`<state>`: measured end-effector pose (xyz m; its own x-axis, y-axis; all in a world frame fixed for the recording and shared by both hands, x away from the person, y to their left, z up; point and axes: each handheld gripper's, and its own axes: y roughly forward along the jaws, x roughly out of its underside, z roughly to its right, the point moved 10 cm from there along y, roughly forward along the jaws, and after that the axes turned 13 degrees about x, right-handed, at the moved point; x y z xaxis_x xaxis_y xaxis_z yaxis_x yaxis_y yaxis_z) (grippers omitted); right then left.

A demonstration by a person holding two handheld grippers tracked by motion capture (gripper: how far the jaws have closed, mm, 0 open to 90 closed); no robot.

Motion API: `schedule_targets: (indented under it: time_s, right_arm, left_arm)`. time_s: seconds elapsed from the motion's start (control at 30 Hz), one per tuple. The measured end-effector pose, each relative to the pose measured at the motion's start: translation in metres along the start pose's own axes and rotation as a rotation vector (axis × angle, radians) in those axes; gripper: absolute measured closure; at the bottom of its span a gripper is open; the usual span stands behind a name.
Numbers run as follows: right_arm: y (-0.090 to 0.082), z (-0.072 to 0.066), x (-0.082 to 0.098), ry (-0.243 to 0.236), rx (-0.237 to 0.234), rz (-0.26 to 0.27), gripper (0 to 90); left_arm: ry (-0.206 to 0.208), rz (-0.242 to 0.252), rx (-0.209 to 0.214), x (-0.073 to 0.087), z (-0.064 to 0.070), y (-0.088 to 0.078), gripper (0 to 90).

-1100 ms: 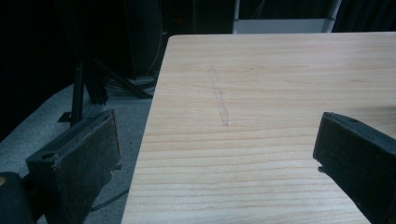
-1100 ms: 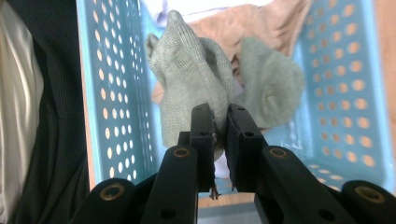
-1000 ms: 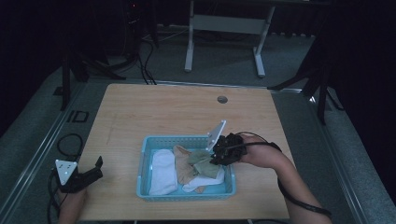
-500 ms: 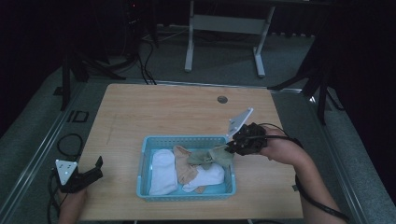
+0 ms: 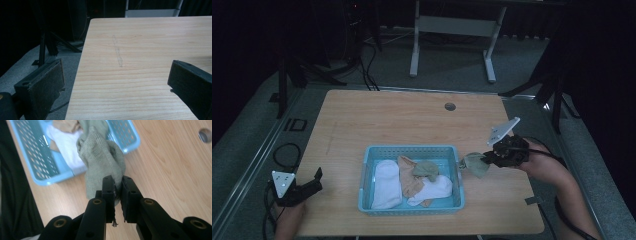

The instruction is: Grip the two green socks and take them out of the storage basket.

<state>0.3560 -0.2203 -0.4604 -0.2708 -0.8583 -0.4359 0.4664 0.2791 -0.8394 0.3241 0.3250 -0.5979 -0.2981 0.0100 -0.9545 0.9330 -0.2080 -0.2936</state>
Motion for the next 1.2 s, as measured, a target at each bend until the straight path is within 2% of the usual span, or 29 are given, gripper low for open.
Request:
schedule_targets:
  time_s: [0.17, 0.47, 0.5, 0.57, 0.7, 0.8, 0.87, 1.0, 1.07, 1.1, 1.17, 1.2]
  right_arm:
    - [0.009, 0.002, 0.023, 0.035, 0.002, -0.028, 81.3]
    - [0.04, -0.009, 0.069, 0.112, -0.059, -0.105, 81.3]
    - [0.04, -0.009, 0.069, 0.112, -0.059, -0.105, 81.3]
    - [0.052, -0.015, 0.083, 0.135, -0.082, -0.128, 80.5]
    - [0.069, -0.019, 0.102, 0.15, -0.089, -0.183, 80.1]
    - [0.079, -0.019, 0.113, 0.176, -0.09, -0.21, 73.5]
    - [0.084, -0.017, 0.119, 0.197, -0.094, -0.227, 64.7]
    - [0.086, -0.011, 0.127, 0.212, -0.068, -0.259, 50.5]
    - [0.084, -0.008, 0.124, 0.224, -0.061, -0.247, 43.4]
    - [0.082, -0.007, 0.122, 0.23, -0.06, -0.239, 43.0]
    - [0.077, -0.005, 0.116, 0.236, -0.064, -0.215, 34.7]
    - [0.074, -0.004, 0.112, 0.241, -0.065, -0.207, 34.2]
  left_arm:
    - [-0.001, 0.0, 0.001, 0.0, 0.0, 0.0, 0.3]
    - [-0.001, -0.001, 0.0, 0.0, 0.0, 0.0, 0.3]
    - [-0.001, -0.001, 0.0, 0.0, 0.0, 0.0, 0.3]
    - [0.0, -0.001, -0.001, 0.0, 0.0, 0.0, 0.3]
    - [-0.001, -0.001, -0.001, 0.0, 0.0, 0.0, 0.3]
    - [-0.001, 0.0, 0.0, 0.0, 0.0, 0.0, 0.4]
    - [0.0, -0.001, -0.001, 0.0, 0.0, 0.0, 0.4]
    - [0.0, -0.001, -0.001, 0.0, 0.0, 0.0, 0.4]
    - [0.0, -0.001, -0.002, 0.0, 0.0, 0.0, 0.3]
    - [0.0, -0.001, -0.001, 0.0, 0.0, 0.0, 0.3]
    - [0.001, -0.001, -0.002, 0.0, 0.0, 0.0, 0.4]
    - [0.001, -0.001, -0.002, 0.0, 0.0, 0.0, 0.3]
